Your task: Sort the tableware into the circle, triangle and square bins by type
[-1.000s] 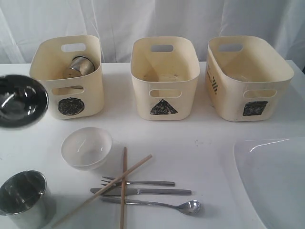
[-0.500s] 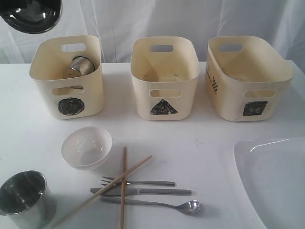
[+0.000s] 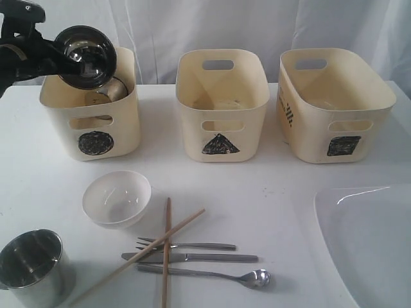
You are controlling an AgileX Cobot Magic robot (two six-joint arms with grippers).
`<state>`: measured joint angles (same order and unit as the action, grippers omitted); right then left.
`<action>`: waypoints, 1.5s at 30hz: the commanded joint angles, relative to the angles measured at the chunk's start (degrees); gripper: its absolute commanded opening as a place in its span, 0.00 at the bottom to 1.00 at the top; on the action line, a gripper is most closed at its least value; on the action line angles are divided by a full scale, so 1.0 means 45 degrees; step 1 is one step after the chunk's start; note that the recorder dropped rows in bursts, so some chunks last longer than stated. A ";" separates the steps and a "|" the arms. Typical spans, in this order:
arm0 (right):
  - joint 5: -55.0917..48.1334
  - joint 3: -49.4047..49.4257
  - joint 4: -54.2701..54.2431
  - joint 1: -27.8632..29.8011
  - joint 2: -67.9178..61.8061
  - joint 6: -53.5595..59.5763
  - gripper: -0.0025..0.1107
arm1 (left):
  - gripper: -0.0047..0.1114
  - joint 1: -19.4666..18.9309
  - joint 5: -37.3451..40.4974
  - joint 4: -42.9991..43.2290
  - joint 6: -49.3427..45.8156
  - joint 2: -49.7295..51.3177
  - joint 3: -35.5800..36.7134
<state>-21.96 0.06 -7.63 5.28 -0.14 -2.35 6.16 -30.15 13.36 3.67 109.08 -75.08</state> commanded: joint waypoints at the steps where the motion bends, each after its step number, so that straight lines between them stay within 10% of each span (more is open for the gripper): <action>1: 0.0167 -0.0013 0.0032 -0.0025 0.0032 -0.0011 0.02 | 0.18 -0.0043 -0.0302 0.0317 -0.0573 -0.0072 -0.0143; 9: 0.0167 -0.0013 0.0032 -0.0025 0.0032 -0.0011 0.02 | 0.57 -0.0043 -0.0577 0.0264 -0.0525 -0.0096 -0.0143; 20: 0.0167 -0.0013 0.0032 -0.0025 0.0032 -0.0011 0.02 | 0.62 -0.0043 0.0347 0.0235 -0.0496 -0.2494 -0.0143; 24: 0.0167 -0.0013 0.0032 -0.0025 0.0032 -0.0267 0.02 | 0.50 -0.0043 0.4689 0.0163 -0.0446 -0.4451 -0.0143; 29: 0.0167 -0.0013 0.0032 -0.0025 0.0032 -0.0267 0.02 | 0.04 -0.0043 1.3135 -0.0111 0.0100 -0.6247 -0.0143; 31: 0.0167 -0.0013 0.0032 -0.0025 0.0032 -0.0267 0.02 | 0.04 -0.0043 1.5374 -0.0402 0.0135 -0.6476 0.0010; 37: 0.0167 -0.0013 0.0032 -0.0025 0.0032 -0.0267 0.02 | 0.04 -0.0043 1.7160 -0.2968 -0.1547 -0.6753 0.1572; 45: 0.0167 -0.0013 0.0032 -0.0025 0.0032 -0.0267 0.02 | 0.04 -0.0020 1.9881 -0.6115 -0.8993 -0.7408 0.3348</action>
<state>-21.96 0.06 -7.63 5.28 -0.14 -3.35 6.03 53.29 -11.34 -24.77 77.88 -61.02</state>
